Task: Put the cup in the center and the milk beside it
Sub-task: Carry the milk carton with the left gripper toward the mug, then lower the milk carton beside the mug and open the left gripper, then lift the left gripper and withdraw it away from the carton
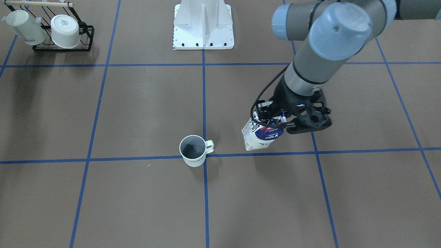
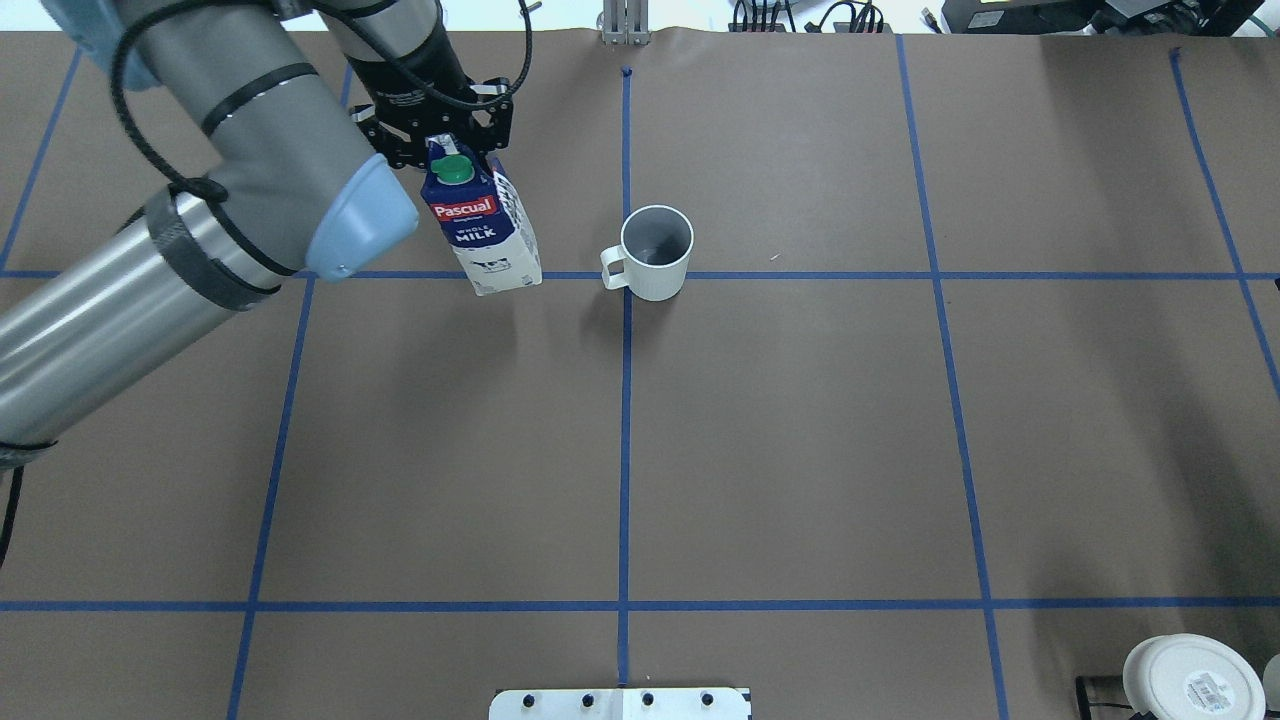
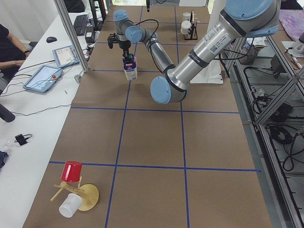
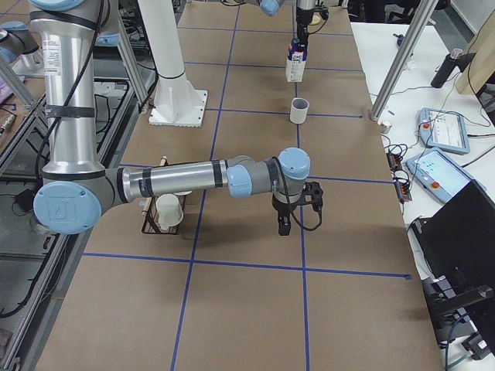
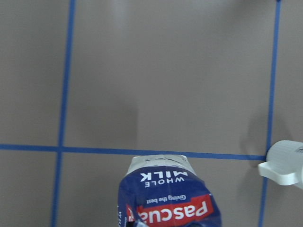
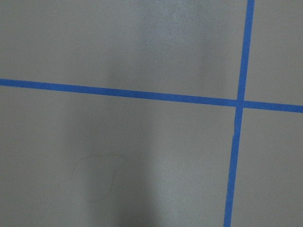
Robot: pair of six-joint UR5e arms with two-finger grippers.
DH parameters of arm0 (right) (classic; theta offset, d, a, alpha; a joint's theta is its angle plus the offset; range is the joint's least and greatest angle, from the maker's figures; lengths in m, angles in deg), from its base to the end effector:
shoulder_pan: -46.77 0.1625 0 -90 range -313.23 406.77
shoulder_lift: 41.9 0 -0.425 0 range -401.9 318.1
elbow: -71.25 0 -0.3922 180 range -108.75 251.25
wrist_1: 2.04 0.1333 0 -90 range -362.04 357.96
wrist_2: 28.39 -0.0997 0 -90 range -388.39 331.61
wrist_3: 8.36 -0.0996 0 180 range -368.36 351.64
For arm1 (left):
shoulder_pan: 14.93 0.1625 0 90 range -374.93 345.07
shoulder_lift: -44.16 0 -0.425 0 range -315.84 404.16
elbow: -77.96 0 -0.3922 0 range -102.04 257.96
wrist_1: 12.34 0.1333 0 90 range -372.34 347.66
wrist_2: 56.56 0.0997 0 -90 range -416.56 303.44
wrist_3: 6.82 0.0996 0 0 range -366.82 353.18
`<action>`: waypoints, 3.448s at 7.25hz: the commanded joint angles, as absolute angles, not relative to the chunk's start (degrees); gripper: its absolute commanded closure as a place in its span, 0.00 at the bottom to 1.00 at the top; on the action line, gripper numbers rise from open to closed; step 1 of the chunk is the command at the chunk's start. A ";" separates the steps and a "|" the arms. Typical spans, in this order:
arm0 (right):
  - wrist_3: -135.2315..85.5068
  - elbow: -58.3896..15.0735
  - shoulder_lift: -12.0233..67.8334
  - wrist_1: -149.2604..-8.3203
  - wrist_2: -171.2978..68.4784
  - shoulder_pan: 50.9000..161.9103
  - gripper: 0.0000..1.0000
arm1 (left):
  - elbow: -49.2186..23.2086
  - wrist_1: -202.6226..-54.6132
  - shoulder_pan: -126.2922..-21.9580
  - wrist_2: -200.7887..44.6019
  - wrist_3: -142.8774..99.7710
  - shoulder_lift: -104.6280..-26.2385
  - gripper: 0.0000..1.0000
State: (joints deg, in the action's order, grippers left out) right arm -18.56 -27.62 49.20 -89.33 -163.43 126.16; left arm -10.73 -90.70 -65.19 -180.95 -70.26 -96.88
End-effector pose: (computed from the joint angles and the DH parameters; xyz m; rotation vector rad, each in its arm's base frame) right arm -0.0287 -0.4944 0.5855 0.0290 -0.8023 -0.0787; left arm 0.3967 -0.5976 0.1337 -0.0523 0.8637 -0.1881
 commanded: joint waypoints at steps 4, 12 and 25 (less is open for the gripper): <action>-18.56 -27.54 49.07 -89.49 -163.48 126.23 0.00 | -0.88 -95.56 -61.08 -177.24 -73.00 -102.70 1.00; -18.82 -27.36 49.15 -89.49 -163.74 126.31 0.00 | -2.62 -98.12 -59.14 -174.25 -72.74 -101.56 0.02; -19.44 -22.09 49.42 -94.64 -165.55 133.94 0.00 | -30.33 -94.30 -97.34 -183.30 -17.04 -44.91 0.02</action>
State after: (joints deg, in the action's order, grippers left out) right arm -19.51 -22.09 49.61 -91.14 -161.57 131.47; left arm -31.49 -91.16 -93.59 -183.20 -20.00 -49.83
